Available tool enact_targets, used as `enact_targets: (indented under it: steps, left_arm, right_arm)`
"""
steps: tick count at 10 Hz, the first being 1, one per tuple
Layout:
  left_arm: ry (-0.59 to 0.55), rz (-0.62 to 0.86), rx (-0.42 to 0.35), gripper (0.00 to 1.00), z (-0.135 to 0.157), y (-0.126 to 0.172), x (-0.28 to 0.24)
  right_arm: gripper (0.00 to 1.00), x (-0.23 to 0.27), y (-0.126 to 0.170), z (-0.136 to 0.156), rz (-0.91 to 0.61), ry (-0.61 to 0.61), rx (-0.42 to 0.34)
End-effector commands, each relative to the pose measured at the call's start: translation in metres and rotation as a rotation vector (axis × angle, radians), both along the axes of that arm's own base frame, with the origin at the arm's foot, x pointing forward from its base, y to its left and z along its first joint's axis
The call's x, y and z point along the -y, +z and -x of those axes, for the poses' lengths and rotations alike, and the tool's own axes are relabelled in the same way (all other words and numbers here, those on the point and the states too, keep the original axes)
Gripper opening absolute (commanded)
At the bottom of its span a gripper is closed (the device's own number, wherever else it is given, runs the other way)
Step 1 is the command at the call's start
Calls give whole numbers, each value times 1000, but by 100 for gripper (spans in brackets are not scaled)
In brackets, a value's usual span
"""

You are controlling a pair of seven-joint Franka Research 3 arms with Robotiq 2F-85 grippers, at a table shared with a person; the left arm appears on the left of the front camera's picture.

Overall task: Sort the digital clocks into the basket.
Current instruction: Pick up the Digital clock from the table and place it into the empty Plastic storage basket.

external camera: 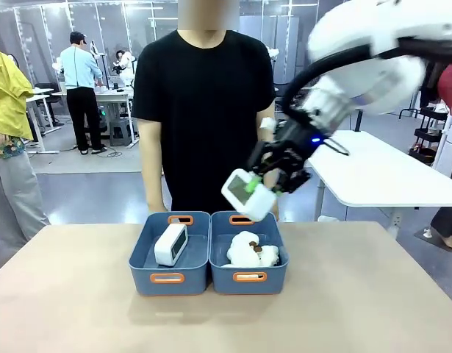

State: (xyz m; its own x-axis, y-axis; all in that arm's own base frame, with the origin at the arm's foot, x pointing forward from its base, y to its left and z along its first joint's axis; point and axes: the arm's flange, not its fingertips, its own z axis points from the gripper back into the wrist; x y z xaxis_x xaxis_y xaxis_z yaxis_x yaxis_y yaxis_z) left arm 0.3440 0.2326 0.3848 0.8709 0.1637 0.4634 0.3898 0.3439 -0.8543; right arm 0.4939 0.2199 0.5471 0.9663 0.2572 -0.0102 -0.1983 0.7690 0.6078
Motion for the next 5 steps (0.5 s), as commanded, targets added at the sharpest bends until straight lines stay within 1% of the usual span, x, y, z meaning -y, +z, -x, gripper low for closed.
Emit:
enact_targets:
  steps: [1, 3, 4, 5]
  left_arm:
    - [-4, -5, 1, 100, 1, 3, -1]
    - [-4, -5, 1, 100, 1, 3, -1]
    - [-4, -5, 1, 100, 1, 3, -1]
    - [-4, -5, 1, 100, 1, 3, -1]
  right_arm:
    - [52, -43, -14, -30, 138, -52, -10]
    - [52, -83, -35, -39, 189, -103, 10]
    - [52, -102, -47, -47, 223, -150, -8]
    - [52, -116, -58, -60, 242, -198, 9]
